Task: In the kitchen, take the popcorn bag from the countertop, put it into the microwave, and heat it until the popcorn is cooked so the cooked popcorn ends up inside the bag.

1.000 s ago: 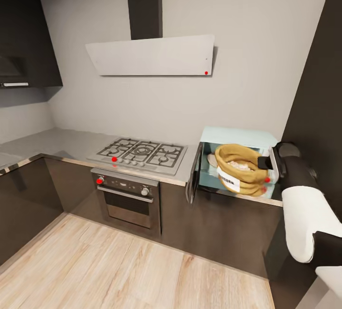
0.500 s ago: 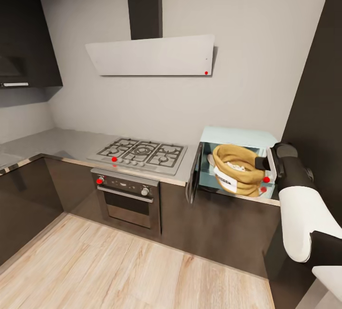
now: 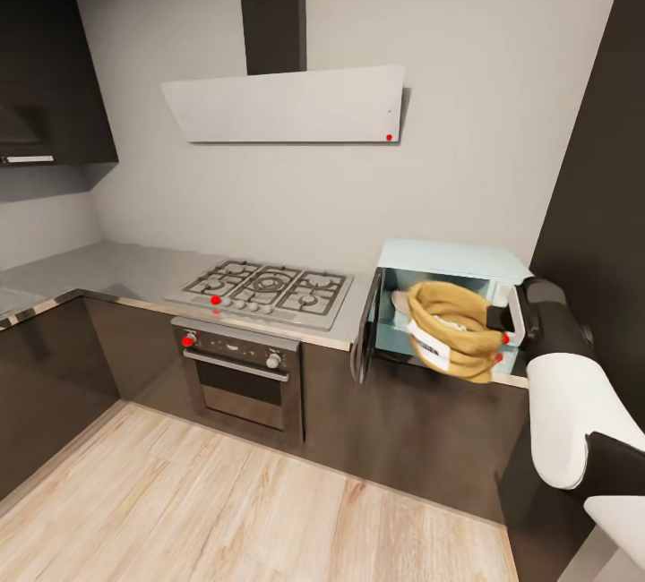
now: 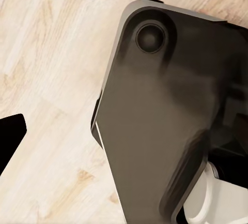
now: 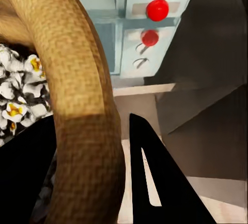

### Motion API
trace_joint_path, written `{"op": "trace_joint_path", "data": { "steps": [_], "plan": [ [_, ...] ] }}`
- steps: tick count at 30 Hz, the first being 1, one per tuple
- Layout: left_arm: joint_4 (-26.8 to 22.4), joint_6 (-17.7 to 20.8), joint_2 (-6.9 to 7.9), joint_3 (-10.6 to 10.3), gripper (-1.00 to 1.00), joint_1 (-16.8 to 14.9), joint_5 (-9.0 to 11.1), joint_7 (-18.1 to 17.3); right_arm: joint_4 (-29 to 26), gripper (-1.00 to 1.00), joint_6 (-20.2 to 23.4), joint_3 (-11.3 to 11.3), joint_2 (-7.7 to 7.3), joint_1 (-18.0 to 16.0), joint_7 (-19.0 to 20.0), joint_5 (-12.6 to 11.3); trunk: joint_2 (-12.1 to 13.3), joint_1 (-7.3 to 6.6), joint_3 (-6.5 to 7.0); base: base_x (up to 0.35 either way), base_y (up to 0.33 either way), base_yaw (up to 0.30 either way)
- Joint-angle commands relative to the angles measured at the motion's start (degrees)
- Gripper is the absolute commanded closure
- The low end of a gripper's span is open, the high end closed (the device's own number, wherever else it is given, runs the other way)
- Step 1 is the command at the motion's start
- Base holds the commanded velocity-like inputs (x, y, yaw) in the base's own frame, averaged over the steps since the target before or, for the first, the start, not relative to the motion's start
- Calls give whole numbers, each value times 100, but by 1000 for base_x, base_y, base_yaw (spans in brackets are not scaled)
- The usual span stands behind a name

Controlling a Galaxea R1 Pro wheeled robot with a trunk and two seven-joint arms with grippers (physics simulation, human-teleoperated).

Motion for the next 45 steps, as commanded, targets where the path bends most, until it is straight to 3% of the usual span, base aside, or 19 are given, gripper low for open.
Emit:
{"op": "trace_joint_path", "data": {
  "steps": [1,16,23,45],
  "plan": [
    [-11,-8,-2,7,-100,2,23,19,1,100,18,-18,2,-5,-79,-39,-7,2,-8,0,0,0],
    [-11,-8,-2,7,-100,2,23,17,4,100,18,-37,-73,-5,-265,-30,-7,2,-8,0,189,0],
    [-11,-8,-2,6,-100,2,23,17,-5,100,18,-293,-94,-5,-638,-29,-7,2,-8,0,5,0],
    [-3,1,-6,-45,-100,2,-27,-33,-58,100,18,-298,-277,-5,-651,-11,-7,2,-8,45,0,0]
  ]
}}
